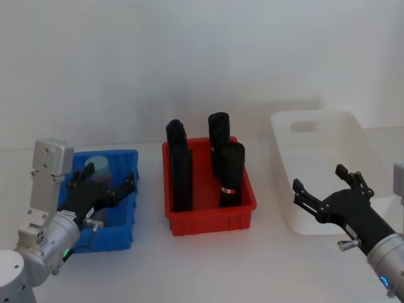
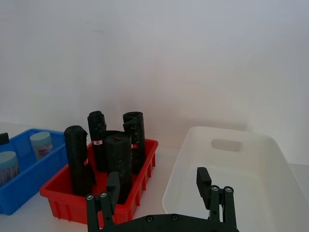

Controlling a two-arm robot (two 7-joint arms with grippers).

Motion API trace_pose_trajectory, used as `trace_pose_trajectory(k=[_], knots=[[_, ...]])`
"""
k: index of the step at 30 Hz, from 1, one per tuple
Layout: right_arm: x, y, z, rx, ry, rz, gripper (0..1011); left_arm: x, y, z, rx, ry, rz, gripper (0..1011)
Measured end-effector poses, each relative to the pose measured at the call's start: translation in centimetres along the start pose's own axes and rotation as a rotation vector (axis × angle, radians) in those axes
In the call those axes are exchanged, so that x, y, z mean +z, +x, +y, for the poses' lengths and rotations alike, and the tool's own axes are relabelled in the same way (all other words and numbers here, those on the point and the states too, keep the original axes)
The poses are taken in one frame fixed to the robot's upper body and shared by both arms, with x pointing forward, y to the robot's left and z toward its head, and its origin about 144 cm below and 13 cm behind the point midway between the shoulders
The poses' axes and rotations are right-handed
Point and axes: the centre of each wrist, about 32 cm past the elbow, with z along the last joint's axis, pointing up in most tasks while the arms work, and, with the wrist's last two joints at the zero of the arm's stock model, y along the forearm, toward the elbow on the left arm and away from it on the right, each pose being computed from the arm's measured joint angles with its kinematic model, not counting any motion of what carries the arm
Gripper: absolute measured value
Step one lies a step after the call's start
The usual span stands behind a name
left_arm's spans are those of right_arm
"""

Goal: Pick the cotton swabs from the blue box and place them into the white box.

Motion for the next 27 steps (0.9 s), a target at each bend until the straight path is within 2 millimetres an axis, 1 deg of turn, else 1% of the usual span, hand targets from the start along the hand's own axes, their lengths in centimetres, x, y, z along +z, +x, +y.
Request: trace_pose_trajectory(k=[11, 27], knots=[[0.0, 0.0, 0.0, 0.000, 0.000, 0.000, 1001, -1.1, 2.6, -0.3, 0.038, 0.060, 0.036, 1000], [0.0, 0.0, 0.0, 0.000, 0.000, 0.000, 1001, -2.3, 4.5, -1.0, 0.045, 0.132, 0.040, 1000]])
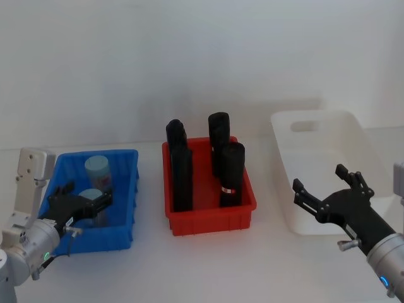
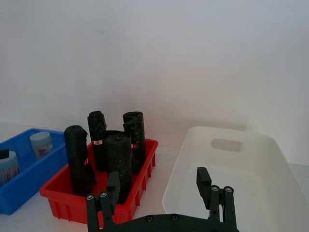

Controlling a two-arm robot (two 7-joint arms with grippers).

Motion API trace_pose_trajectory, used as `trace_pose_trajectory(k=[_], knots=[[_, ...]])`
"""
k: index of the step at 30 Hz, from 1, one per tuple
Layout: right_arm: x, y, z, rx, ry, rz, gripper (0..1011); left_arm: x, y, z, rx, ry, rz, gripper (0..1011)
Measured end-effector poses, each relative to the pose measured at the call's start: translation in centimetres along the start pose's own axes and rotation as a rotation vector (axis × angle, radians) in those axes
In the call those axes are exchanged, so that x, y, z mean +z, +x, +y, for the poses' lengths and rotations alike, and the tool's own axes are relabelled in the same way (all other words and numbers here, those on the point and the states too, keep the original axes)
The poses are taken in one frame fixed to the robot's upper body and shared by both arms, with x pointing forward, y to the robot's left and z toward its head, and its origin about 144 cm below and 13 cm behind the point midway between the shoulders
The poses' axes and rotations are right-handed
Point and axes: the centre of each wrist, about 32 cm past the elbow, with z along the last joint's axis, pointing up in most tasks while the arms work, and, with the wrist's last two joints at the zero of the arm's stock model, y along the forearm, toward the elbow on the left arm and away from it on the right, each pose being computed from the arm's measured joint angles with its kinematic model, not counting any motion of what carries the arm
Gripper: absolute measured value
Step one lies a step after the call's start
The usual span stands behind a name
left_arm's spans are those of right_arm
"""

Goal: Pick the cotton swabs from the blue box and place them into the white box.

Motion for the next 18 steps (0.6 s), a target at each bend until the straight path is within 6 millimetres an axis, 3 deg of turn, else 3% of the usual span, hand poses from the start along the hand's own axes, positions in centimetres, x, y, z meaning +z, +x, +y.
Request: trace_pose_trajectory(k=[18], knots=[[0.0, 0.0, 0.0, 0.000, 0.000, 0.000, 1001, -0.9, 1.1, -1.0, -0.007, 0.052, 0.006, 1000]])
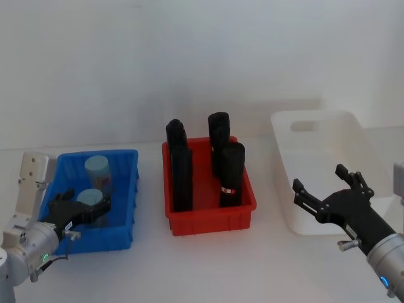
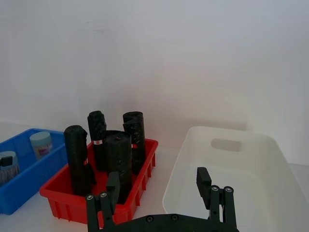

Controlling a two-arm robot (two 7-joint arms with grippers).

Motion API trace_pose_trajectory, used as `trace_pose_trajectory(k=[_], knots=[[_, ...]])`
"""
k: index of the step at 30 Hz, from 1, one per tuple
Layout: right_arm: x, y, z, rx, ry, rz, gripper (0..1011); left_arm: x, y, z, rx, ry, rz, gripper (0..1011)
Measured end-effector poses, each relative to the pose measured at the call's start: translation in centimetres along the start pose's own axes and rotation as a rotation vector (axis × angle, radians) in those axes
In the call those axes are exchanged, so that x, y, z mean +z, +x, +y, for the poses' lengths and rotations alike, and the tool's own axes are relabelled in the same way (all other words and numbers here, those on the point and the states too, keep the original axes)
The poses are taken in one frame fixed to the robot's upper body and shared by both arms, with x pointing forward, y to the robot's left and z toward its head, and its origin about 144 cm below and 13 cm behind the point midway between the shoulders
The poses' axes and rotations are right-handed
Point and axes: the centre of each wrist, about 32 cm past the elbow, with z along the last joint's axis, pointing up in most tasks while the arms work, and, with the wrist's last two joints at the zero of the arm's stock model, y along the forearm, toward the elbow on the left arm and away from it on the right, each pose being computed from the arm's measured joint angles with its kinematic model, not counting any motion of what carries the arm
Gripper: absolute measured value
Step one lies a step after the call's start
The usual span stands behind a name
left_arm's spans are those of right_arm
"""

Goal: Pick the cotton swabs from the blue box and place them into the white box.

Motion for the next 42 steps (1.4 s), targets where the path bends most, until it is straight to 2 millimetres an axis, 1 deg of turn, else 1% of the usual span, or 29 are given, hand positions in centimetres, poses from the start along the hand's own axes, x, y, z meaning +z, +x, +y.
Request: trace_pose_trajectory(k=[1, 7, 8, 9, 11, 12, 13, 14, 22, 26, 32, 42], knots=[[0.0, 0.0, 0.0, 0.000, 0.000, 0.000, 1001, 0.0, 0.0, 0.0, 0.000, 0.000, 0.000, 1000], [0.0, 0.0, 0.0, 0.000, 0.000, 0.000, 1001, -0.2, 0.2, -0.2, -0.007, 0.007, 0.002, 892], [0.0, 0.0, 0.0, 0.000, 0.000, 0.000, 1001, -0.2, 0.2, -0.3, -0.010, 0.007, 0.003, 861], [0.0, 0.0, 0.0, 0.000, 0.000, 0.000, 1001, -0.2, 0.2, -0.3, -0.011, 0.008, 0.003, 809], [0.0, 0.0, 0.0, 0.000, 0.000, 0.000, 1001, -0.3, 0.2, -0.4, -0.015, 0.006, 0.003, 772], [0.0, 0.0, 0.0, 0.000, 0.000, 0.000, 1001, -0.3, 0.2, -0.4, -0.017, 0.005, 0.002, 712], [0.0, 0.0, 0.0, 0.000, 0.000, 0.000, 1001, -0.3, 0.2, -0.5, -0.018, 0.004, 0.002, 712], [0.0, 0.0, 0.0, 0.000, 0.000, 0.000, 1001, -0.3, 0.2, -0.5, -0.020, 0.004, 0.002, 678], [0.0, 0.0, 0.0, 0.000, 0.000, 0.000, 1001, 0.0, 0.1, -0.6, -0.026, -0.002, -0.011, 669], [0.0, 0.0, 0.0, 0.000, 0.000, 0.000, 1001, 0.6, -0.1, -0.5, -0.031, -0.016, -0.026, 669], [0.0, 0.0, 0.0, 0.000, 0.000, 0.000, 1001, 2.1, -0.3, -0.1, -0.041, -0.051, -0.054, 669], [0.0, 0.0, 0.0, 0.000, 0.000, 0.000, 1001, 5.8, -1.1, 1.2, -0.094, -0.102, -0.094, 669]])
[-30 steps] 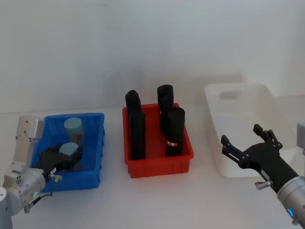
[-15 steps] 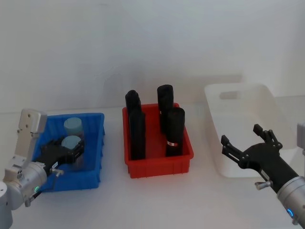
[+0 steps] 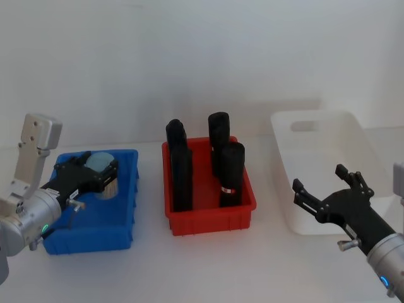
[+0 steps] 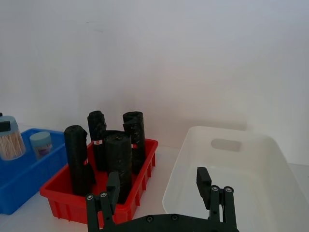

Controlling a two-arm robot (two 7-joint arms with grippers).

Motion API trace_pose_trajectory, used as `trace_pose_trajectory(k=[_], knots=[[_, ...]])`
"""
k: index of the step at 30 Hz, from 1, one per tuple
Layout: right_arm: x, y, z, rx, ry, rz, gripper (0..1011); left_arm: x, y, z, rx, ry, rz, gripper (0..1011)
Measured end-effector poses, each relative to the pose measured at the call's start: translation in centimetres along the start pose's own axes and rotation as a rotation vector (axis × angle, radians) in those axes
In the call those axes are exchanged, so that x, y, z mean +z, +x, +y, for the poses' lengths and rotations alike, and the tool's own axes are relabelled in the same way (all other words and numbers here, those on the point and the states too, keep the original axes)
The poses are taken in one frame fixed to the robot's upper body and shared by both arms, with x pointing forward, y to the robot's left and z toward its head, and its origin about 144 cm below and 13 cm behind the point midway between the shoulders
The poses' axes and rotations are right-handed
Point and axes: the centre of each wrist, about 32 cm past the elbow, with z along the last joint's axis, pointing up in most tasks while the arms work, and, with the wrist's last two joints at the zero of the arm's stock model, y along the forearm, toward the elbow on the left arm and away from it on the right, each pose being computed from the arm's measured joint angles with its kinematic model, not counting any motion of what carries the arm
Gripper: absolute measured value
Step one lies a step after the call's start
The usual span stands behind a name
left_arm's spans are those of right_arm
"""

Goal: Pick the cotton swabs from the blue box and place them into the white box.

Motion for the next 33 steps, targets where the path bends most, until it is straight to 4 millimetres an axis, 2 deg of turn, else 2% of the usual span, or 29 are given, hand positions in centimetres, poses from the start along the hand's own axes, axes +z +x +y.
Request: trace_pose_trajectory(k=[16, 33], knots=[[0.0, 0.0, 0.0, 0.000, 0.000, 0.000, 1001, 5.1, -0.8, 1.4, -0.189, 0.006, 0.014, 669], [0.0, 0.0, 0.0, 0.000, 0.000, 0.000, 1001, 8.3, -1.7, 1.7, -0.435, -0.008, 0.058, 669]])
